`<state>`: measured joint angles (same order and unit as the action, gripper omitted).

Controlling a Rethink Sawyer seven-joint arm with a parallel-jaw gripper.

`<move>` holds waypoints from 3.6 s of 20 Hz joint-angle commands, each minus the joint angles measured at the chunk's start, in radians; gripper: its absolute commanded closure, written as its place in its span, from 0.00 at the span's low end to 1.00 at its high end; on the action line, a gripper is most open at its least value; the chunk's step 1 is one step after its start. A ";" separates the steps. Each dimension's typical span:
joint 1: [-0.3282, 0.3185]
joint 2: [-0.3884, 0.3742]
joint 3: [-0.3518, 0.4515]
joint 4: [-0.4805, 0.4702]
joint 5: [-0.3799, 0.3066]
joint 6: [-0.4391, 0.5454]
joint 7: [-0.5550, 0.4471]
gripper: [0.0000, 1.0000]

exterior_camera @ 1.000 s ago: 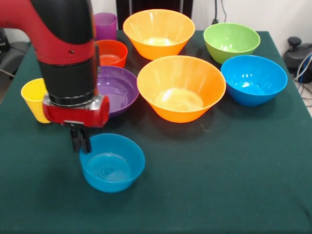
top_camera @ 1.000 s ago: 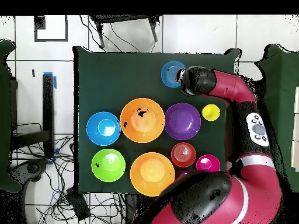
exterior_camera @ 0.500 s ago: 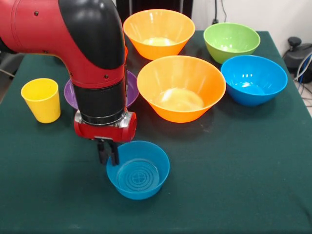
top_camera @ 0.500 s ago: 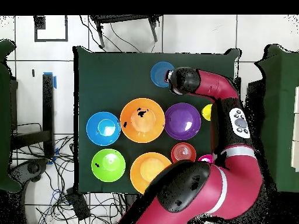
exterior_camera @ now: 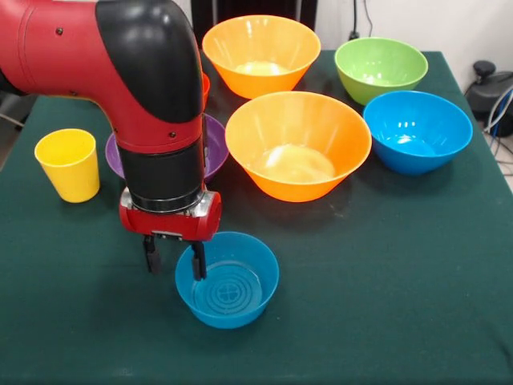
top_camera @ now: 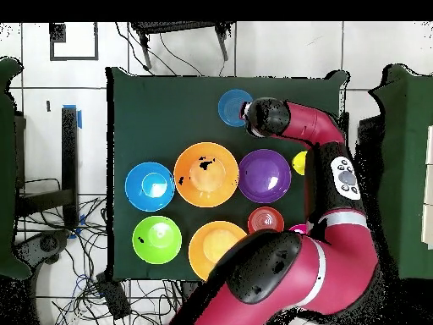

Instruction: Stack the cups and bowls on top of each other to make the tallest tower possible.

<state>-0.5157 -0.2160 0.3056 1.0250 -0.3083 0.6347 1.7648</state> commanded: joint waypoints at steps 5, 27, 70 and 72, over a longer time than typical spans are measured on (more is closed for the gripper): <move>0.047 -0.103 -0.031 0.082 0.068 0.147 0.098 0.00; 0.082 -0.273 -0.074 0.359 0.205 0.128 0.119 0.00; 0.475 -0.235 -0.388 0.504 0.373 -0.182 0.659 0.00; 0.490 -0.220 -0.402 0.502 0.383 -0.194 0.671 0.00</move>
<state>-0.0745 -0.5278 -0.1128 1.4671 0.0348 0.5144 2.1895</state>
